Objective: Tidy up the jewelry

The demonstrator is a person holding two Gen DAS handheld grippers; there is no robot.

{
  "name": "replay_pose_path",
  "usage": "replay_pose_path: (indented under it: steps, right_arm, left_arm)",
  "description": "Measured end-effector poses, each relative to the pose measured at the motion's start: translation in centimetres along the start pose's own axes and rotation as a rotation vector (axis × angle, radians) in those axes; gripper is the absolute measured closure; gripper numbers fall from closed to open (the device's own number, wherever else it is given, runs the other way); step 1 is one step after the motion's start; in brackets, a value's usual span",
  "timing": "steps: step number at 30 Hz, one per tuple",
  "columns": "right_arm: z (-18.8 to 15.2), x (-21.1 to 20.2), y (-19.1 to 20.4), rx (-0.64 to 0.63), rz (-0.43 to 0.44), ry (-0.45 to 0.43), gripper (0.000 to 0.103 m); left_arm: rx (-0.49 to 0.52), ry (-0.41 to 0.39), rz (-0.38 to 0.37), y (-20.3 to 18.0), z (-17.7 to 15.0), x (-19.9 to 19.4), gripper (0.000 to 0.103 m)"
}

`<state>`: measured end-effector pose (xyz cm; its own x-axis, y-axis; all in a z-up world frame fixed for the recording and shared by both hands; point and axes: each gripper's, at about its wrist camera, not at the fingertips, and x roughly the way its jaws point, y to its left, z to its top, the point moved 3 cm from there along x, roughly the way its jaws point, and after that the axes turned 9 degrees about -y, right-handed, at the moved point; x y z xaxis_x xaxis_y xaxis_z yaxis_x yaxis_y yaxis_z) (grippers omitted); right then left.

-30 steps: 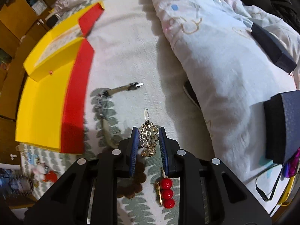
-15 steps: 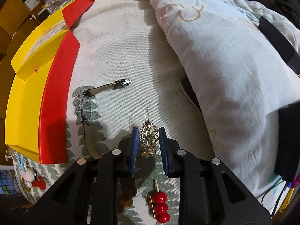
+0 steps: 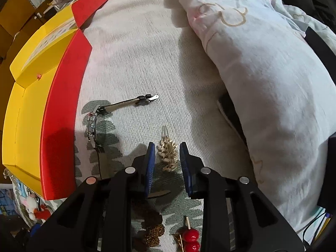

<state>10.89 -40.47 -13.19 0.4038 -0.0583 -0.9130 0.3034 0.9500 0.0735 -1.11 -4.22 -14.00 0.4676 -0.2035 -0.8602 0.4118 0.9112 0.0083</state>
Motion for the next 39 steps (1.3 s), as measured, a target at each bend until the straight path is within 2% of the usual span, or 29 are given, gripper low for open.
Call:
replay_pose_path:
  steps: [3, 4, 6, 8, 10, 14, 17, 24, 33, 39]
  right_arm:
    - [0.0, -0.2, 0.1, -0.003, -0.004, -0.003, 0.074]
    - [0.0, -0.4, 0.1, -0.002, -0.009, -0.007, 0.072]
    - [0.0, -0.8, 0.2, -0.002, -0.020, -0.016, 0.065]
    - [-0.1, -1.3, 0.5, 0.000, -0.023, -0.023, 0.051]
    - [-0.2, -1.8, 0.7, -0.004, -0.029, -0.034, 0.042]
    - [-0.7, -3.2, 1.9, -0.024, -0.008, -0.039, 0.040]
    - [-1.1, -4.3, 2.8, -0.029, 0.009, -0.047, 0.033]
    - [-2.7, -7.3, 5.3, -0.051, 0.026, -0.091, 0.027]
    - [-7.0, -10.2, 8.4, -0.125, 0.024, -0.119, 0.027]
    - [-10.0, -11.2, 10.5, -0.178, 0.034, -0.120, 0.019]
  left_arm:
    - [0.007, -0.048, 0.037, -0.3, 0.2, -1.0, 0.047]
    - [0.010, -0.063, 0.050, -0.3, 0.2, -1.4, 0.045]
    - [0.005, -0.095, 0.066, -0.5, 0.2, -2.1, 0.033]
    - [-0.007, -0.128, 0.086, -0.4, 0.2, -3.1, 0.029]
    - [-0.013, -0.155, 0.113, -0.1, 0.3, -3.7, 0.026]
    - [-0.040, -0.214, 0.185, 0.9, 0.3, -5.1, 0.017]
    - [-0.057, -0.251, 0.214, 1.7, 0.3, -6.2, 0.016]
    - [-0.075, -0.318, 0.247, 2.1, 0.3, -7.7, 0.014]
    - [-0.085, -0.378, 0.250, 2.5, 0.0, -9.6, 0.009]
    - [-0.076, -0.401, 0.261, 2.2, 0.0, -10.0, 0.006]
